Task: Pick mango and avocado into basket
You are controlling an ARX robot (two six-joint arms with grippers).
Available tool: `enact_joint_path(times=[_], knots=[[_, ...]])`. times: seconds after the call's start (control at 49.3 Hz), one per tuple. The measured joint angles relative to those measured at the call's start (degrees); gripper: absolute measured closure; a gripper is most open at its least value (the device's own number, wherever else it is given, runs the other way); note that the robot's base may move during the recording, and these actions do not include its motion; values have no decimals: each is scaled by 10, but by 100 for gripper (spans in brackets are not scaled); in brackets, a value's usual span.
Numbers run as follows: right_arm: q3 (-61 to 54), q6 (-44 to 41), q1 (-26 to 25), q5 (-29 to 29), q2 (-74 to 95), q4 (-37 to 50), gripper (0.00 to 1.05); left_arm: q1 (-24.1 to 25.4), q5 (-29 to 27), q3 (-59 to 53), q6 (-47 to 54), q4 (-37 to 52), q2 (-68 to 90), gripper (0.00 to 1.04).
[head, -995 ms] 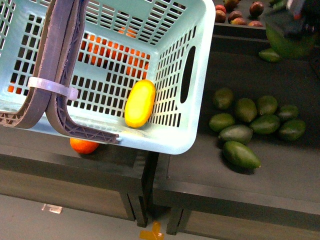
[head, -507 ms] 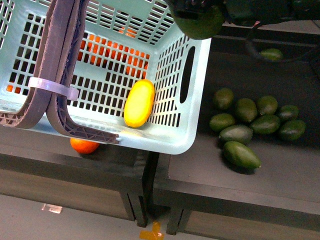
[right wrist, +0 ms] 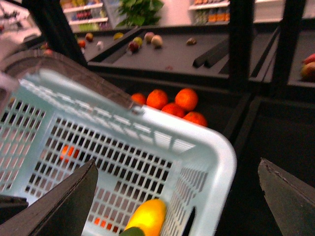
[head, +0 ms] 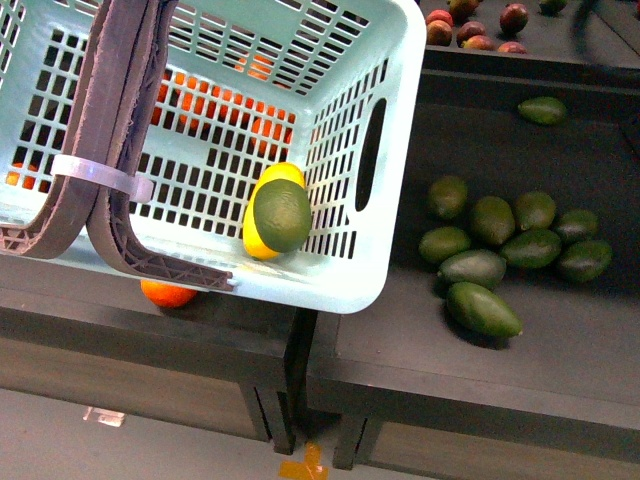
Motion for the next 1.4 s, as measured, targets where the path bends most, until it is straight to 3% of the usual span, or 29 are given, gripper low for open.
enact_joint_path(times=[0.203,0.345,0.507,0.609,0.913,1.015,1.238,1.4], knots=[[-148,47,-103,43,-251,-18,8,0,0,0,0,0,0,99],[-288,65,-159,92,-471,-118,8,0,2,0,0,0,0,99],[-432,43,-167,136,-747,-307,8,0,1,0,1,0,0,99],[-462,31,-159,167,-845,-370,8,0,0,0,0,0,0,99],[-465,30,-167,180,-883,-370,8,0,0,0,0,0,0,99],[-466,-52,-206,78,-939,-410,27,0,0,0,1,0,0,99],[-466,-100,-210,72,-947,-411,71,0,0,0,1,0,0,99],[-466,-104,-210,71,-947,-411,98,0,0,0,0,0,0,99]])
